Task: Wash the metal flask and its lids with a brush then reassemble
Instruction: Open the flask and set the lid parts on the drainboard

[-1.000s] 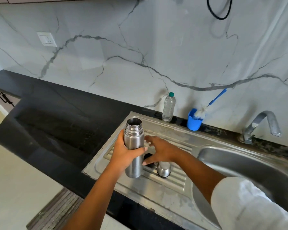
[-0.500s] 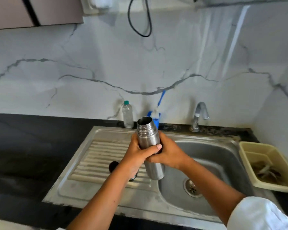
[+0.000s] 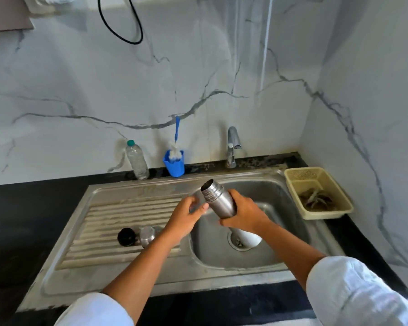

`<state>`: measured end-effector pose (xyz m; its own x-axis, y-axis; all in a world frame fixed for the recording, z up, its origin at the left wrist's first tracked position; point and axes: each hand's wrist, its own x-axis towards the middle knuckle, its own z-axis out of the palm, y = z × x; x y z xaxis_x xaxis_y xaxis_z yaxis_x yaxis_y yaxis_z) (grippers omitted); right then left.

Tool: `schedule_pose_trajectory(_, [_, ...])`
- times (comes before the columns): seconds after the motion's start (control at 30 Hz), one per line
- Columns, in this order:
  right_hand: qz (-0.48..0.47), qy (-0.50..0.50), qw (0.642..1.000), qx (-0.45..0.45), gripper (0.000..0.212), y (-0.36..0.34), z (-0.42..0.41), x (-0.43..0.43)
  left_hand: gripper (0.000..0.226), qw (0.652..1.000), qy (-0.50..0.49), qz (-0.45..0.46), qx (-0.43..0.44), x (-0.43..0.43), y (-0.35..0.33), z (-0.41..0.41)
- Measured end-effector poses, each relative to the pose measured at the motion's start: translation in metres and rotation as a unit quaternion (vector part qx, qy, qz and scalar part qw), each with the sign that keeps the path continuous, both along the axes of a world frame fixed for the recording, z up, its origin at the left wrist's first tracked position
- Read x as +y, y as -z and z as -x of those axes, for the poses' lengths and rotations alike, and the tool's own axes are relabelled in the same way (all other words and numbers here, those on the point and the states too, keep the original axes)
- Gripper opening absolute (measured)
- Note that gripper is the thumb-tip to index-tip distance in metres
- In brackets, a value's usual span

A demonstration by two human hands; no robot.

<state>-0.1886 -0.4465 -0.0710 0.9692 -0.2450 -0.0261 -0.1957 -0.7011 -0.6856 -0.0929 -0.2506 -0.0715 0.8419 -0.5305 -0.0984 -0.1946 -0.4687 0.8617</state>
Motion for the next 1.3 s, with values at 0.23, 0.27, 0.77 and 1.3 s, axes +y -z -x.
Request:
schedule_pose_trajectory(0.23, [0.144, -0.016, 0.986, 0.088, 0.090, 0.005, 0.001, -0.019, 0.075, 0.942, 0.051, -0.264, -0.200, 0.011, 0.022, -0.018])
schedule_pose_trajectory(0.27, [0.161, -0.019, 0.982, 0.097, 0.091, 0.004, 0.000, -0.020, 0.078, 0.934, 0.061, -0.280, -0.212, 0.012, 0.023, -0.018])
schedule_pose_trajectory(0.77, [0.309, -0.073, 0.934, 0.166, 0.092, -0.006, -0.009, -0.033, 0.109, 0.908, 0.141, -0.331, -0.216, 0.017, 0.032, -0.026])
schedule_pose_trajectory(1.3, [0.354, -0.095, 0.912, 0.181, 0.092, -0.010, -0.011, -0.040, 0.126, 0.863, 0.174, -0.406, -0.244, 0.014, 0.030, -0.024])
